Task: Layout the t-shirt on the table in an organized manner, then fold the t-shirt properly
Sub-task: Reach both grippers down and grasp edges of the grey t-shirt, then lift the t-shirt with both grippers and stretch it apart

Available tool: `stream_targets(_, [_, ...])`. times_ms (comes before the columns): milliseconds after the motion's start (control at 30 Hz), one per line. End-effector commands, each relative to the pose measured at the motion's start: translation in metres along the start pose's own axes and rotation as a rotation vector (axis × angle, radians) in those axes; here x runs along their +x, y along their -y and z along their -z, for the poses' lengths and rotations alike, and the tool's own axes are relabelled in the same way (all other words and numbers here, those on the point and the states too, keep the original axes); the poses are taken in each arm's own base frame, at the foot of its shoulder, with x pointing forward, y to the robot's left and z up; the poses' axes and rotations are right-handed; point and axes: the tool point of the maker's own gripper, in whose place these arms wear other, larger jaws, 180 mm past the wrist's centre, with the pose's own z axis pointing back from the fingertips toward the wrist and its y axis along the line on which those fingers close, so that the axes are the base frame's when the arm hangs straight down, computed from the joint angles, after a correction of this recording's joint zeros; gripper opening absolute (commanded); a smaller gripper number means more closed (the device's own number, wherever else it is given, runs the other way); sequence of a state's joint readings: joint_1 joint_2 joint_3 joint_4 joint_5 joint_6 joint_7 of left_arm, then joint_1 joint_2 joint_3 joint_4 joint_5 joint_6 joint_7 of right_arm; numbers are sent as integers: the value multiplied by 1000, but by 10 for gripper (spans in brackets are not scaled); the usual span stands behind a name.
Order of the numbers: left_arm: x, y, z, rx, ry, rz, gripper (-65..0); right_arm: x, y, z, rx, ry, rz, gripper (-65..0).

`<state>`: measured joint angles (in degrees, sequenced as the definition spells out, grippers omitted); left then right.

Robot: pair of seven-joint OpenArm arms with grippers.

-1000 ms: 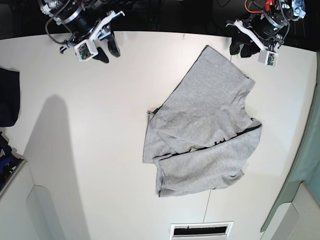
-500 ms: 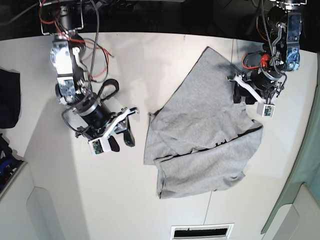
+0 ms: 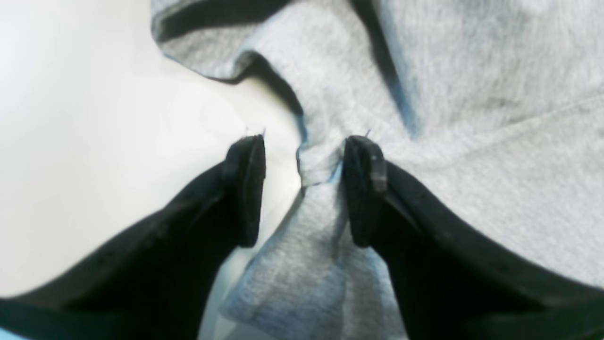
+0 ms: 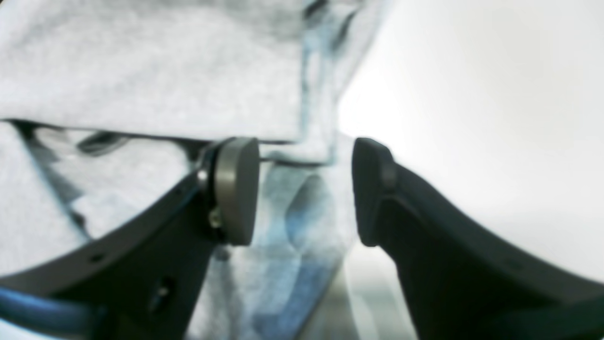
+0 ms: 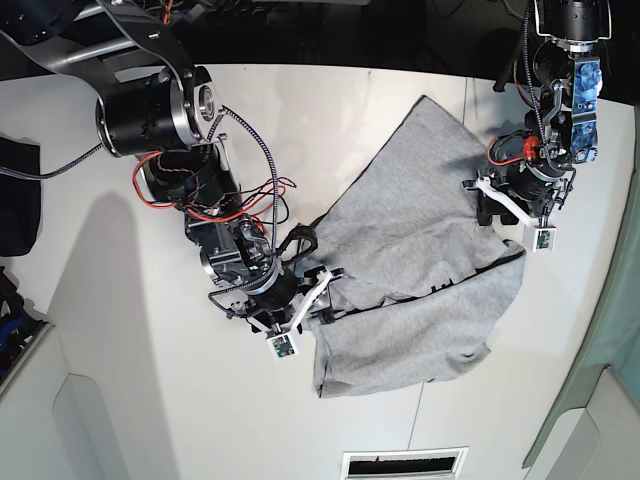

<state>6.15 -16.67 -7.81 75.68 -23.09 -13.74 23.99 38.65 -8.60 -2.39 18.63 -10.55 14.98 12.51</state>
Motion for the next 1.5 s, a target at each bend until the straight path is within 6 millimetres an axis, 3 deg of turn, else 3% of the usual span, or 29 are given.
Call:
stream_targets(0, [4, -3, -1, 8, 1, 5, -347, 34, 5, 3, -7, 87, -9, -341])
stream_targets(100, [4, -2, -1, 6, 0, 5, -361, 33, 6, 3, -10, 87, -9, -411])
stream_targets(233, [1, -2, -1, 6, -7, 5, -446, 29, 2, 2, 6, 80, -5, -475])
stream_targets(367, [-1, 2, -2, -19, -10, 16, -573, 8, -8, 0, 41, 38, -32, -478])
stream_targets(467, [-5, 10, -3, -66, -14, 29, -638, -17, -12, -5, 46, -10, -82, -547])
stream_targets(633, [-7, 15, -4, -94, -15, 19, -650, -61, -24, -15, 70, -87, -131, -645])
stream_targets(767, [-7, 14, -4, -92, -18, 24, -650, -91, -33, -26, 106, -131, -125, -650])
stream_targets(933, [-16, 15, -7, -106, -42, 35, -650, -118, -64, -54, 209, -112, -61, -650])
stream_targets(1067, [-30, 32, -14, -212, -67, 83, -650, -127, -89, -86, 260, -48, 29, -650])
stream_targets(1267, [-36, 47, -23, -312, -60, 58, -650, -136, -93, -132, 219, 14, 96, -650])
stream_targets(1367, [-36, 45, -24, -316, -62, 65, -650, -122, -88, -146, 195, 73, 127, -650])
stream_targets(1467, [-34, 41, -25, -311, -58, 72, -650, -93, -79, -151, 175, 157, 141, -650])
